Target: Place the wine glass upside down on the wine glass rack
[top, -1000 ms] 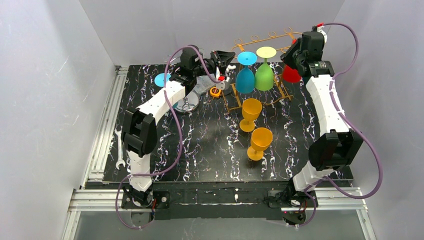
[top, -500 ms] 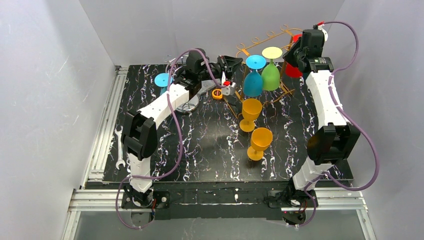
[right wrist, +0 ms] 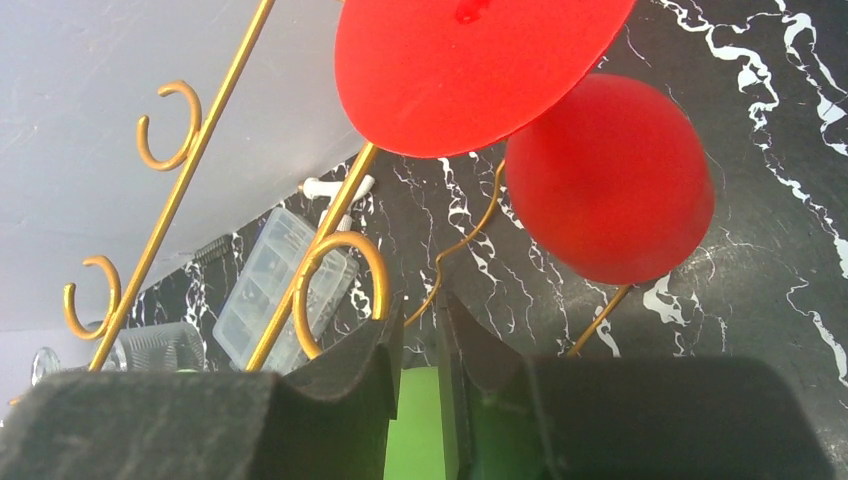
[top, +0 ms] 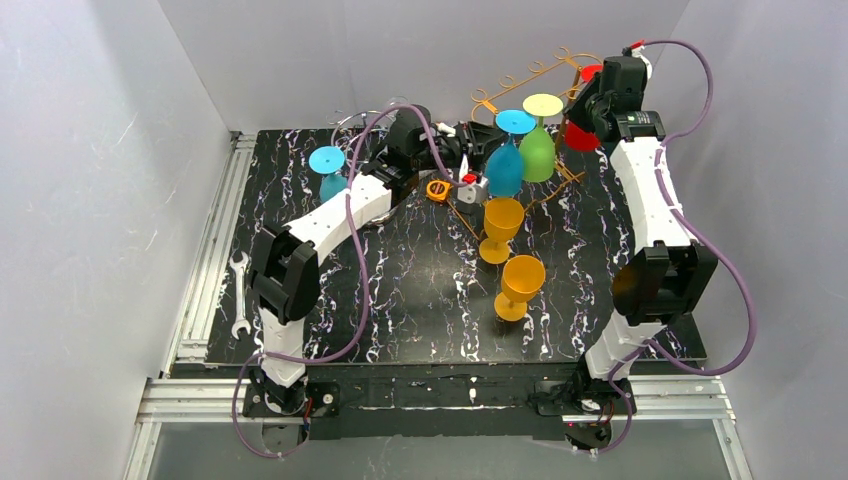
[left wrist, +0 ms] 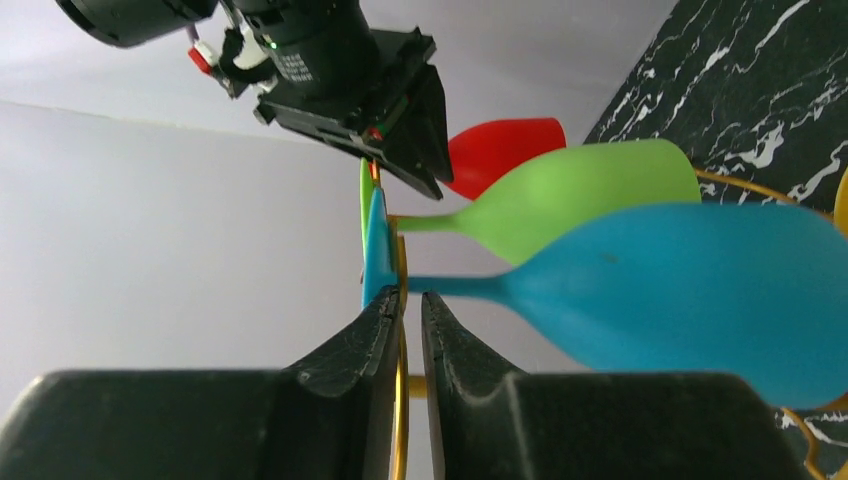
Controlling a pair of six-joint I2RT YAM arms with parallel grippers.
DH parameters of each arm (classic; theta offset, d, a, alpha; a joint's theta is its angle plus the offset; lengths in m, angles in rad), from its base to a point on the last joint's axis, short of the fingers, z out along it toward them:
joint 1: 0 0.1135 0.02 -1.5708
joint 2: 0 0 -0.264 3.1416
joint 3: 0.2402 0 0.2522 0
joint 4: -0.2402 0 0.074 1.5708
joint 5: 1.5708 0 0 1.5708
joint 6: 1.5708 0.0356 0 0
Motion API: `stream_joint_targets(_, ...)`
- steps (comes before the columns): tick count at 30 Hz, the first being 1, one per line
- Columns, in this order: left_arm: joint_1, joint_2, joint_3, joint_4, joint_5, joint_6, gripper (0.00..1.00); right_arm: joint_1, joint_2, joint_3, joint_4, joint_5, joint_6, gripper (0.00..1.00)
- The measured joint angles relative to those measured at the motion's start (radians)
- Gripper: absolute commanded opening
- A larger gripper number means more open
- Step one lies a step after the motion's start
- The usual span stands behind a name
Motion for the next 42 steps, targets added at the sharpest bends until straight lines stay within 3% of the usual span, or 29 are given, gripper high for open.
stream_joint_targets(11, -0.008, -0.01, -0.005, 0.0, -0.058, -0.041, 0.24, -0.06, -0.095, -0.126, 0.007, -0.036, -0.017, 0.47)
stream_joint_targets(18, 0.028, -0.114, -0.101, 0.0, -0.092, -0.041, 0.3, -0.06, -0.153, -0.156, 0.008, -0.056, -0.011, 0.63)
stream_joint_targets(21, 0.045, -0.159, -0.129, 0.002, -0.108, -0.049, 0.42, -0.06, -0.179, -0.156, 0.002, -0.053, -0.004, 0.73)
stream_joint_targets(26, 0.082, -0.243, -0.203, 0.008, -0.149, -0.103, 0.69, -0.06, -0.26, -0.151, -0.034, -0.016, -0.01, 0.78)
stream_joint_targets(30, 0.123, -0.327, -0.279, 0.005, -0.2, -0.214, 0.79, -0.037, -0.303, -0.076, -0.094, 0.06, -0.037, 0.79)
stream_joint_targets(33, 0.165, -0.407, -0.337, -0.003, -0.256, -0.324, 0.88, 0.072, -0.287, 0.052, -0.146, 0.172, -0.079, 0.77)
stream_joint_targets(35, 0.194, -0.474, -0.375, -0.029, -0.298, -0.396, 0.98, 0.23, -0.236, 0.191, -0.174, 0.259, -0.125, 0.74)
stream_joint_targets(39, 0.235, -0.606, -0.438, -0.116, -0.363, -0.508, 0.98, 0.523, -0.099, 0.408, -0.203, 0.363, -0.216, 0.69)
stream_joint_targets(42, 0.247, -0.697, -0.47, -0.206, -0.397, -0.573, 0.98, 0.663, 0.017, 0.512, -0.238, 0.414, -0.281, 0.67)
